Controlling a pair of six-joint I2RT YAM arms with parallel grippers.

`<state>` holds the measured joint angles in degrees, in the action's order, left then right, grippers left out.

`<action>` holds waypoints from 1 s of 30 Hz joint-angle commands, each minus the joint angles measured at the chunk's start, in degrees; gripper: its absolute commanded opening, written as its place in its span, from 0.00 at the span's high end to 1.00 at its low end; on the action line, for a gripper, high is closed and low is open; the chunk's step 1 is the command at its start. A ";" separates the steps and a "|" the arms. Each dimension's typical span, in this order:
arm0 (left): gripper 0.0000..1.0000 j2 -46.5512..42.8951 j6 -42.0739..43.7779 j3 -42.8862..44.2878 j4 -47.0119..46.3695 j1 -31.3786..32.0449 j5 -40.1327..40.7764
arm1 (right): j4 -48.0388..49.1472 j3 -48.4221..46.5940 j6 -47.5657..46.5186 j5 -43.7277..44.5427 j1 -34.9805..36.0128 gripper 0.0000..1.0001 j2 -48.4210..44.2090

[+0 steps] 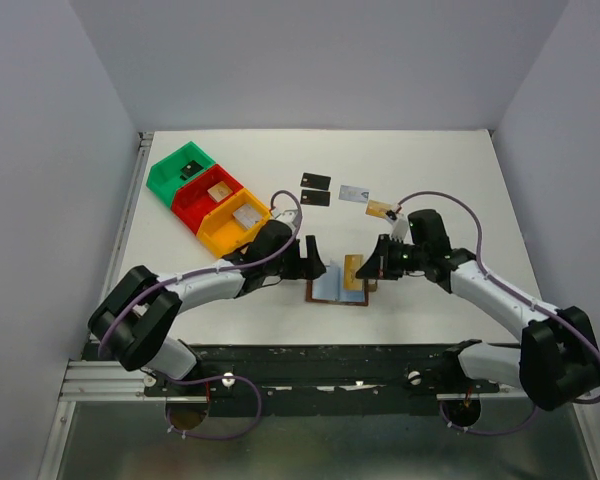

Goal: Take the credit cards out of the card holder
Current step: Remove the credit card from the card holder, then place the credit card at the center of the board.

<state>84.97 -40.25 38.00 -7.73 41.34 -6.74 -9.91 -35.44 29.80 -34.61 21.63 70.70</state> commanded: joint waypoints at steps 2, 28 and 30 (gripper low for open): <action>0.01 -6.38 2.10 4.98 3.15 -0.12 -2.31 | -12.22 -5.16 -5.44 4.90 -0.27 1.00 -4.51; 0.12 -22.49 -3.33 1.64 -28.29 -8.47 -58.02 | -47.22 -30.74 -29.01 -16.01 13.70 1.00 -10.94; 0.14 -20.82 -3.00 2.51 -27.70 -7.07 -59.26 | -47.48 -31.70 -29.19 -15.84 14.93 1.00 -10.06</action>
<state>60.62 -39.99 38.74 -28.75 32.73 -55.20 -53.47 -64.69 2.90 -46.87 34.30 58.98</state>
